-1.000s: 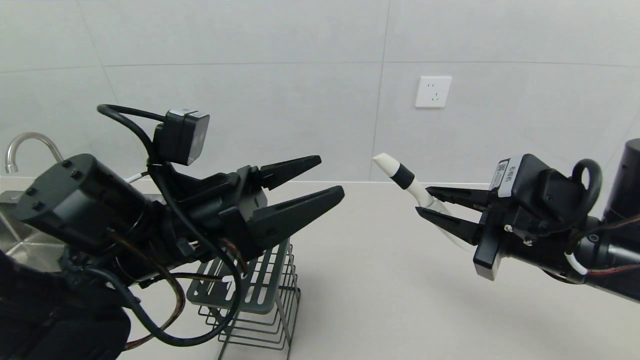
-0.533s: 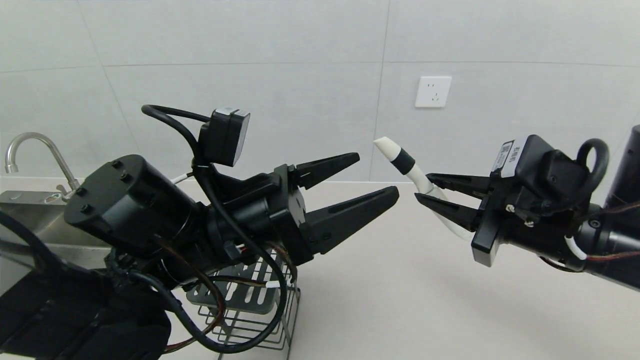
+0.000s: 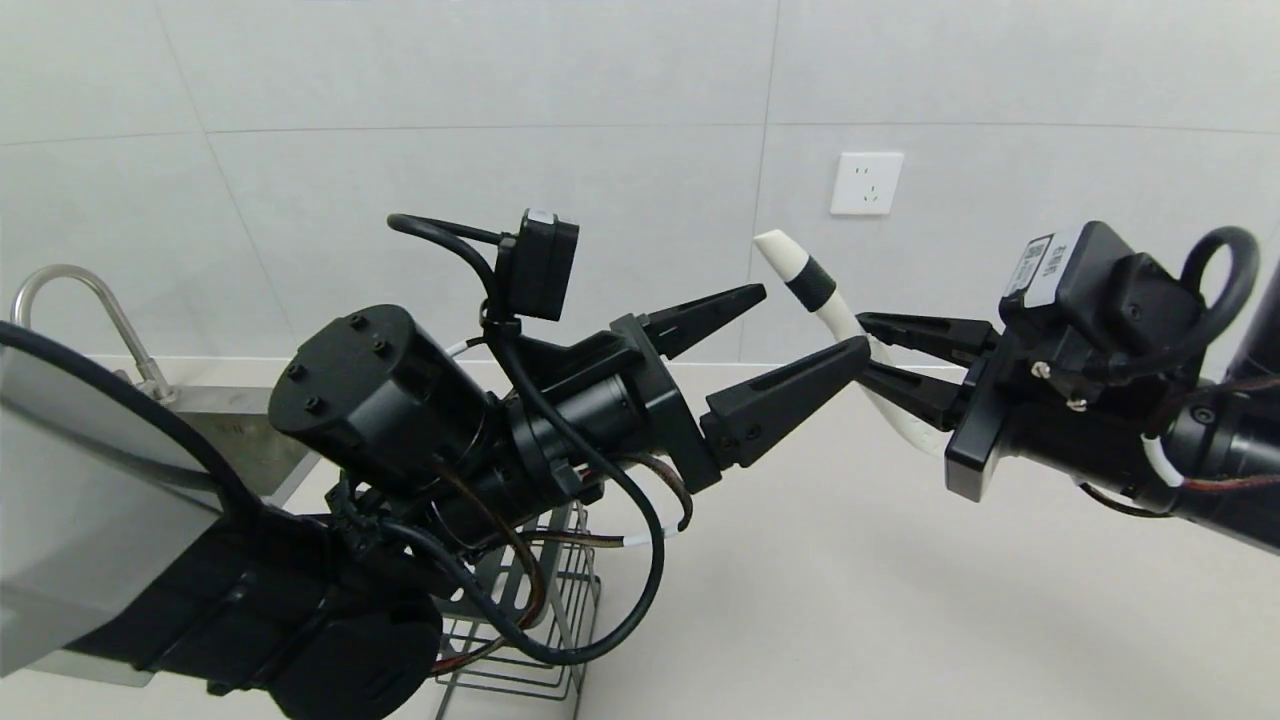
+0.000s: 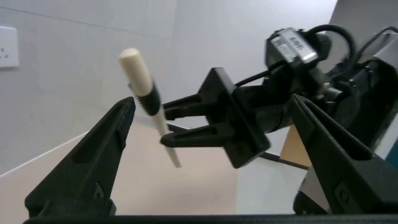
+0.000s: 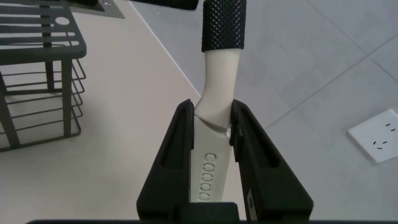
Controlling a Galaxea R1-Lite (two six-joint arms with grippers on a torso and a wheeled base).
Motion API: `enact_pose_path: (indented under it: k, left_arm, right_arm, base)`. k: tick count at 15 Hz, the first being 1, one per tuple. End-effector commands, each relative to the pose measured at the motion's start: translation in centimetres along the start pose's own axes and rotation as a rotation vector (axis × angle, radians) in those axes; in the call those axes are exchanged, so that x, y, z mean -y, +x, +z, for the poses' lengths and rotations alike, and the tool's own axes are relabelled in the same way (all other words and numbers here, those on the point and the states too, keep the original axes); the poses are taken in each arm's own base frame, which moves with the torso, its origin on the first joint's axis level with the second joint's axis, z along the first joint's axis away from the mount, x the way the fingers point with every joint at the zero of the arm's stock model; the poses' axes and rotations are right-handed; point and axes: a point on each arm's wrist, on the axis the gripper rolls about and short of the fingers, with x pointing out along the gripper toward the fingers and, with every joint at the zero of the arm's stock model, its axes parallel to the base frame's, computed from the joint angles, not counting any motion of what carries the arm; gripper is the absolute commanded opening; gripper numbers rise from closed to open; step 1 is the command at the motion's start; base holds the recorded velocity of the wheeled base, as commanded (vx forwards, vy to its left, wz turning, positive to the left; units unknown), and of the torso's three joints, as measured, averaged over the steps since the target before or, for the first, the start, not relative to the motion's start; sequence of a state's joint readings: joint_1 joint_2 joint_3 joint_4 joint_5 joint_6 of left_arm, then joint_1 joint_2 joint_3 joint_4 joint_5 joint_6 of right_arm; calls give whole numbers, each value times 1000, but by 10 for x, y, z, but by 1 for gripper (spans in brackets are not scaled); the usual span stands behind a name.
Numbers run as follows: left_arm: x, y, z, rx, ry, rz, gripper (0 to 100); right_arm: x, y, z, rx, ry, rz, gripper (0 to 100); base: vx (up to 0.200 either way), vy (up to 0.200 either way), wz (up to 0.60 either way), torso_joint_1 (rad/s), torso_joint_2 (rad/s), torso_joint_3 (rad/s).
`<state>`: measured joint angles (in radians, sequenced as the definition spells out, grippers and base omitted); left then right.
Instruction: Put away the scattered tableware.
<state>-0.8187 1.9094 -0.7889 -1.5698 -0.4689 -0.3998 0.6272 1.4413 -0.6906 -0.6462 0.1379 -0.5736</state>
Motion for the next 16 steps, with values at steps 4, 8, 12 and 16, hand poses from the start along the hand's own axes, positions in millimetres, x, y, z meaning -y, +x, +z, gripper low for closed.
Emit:
enact_pose_path:
  k: [4, 8, 12, 16]
  left_arm:
    - [-9, 14, -2, 28, 14, -6, 100]
    - [-15, 31, -4, 70, 28, -9, 100]
    - [-19, 38, -6, 89, 33, -2, 100]
    - [-21, 44, 1, 127, 48, -4, 100]
  right_arm:
    - [-2, -1, 3, 14, -2, 10, 0]
    - [-1, 0, 5, 25, -4, 2, 0]
    - [4, 0, 12, 49, -8, -13, 0]
    - [3, 1, 12, 50, -8, -12, 0]
  base:
    - [0, 0, 0, 0, 0, 0]
    - [0, 0, 0, 0, 0, 0]
    - [0, 0, 0, 0, 0, 0]
    - [0, 0, 0, 0, 0, 0]
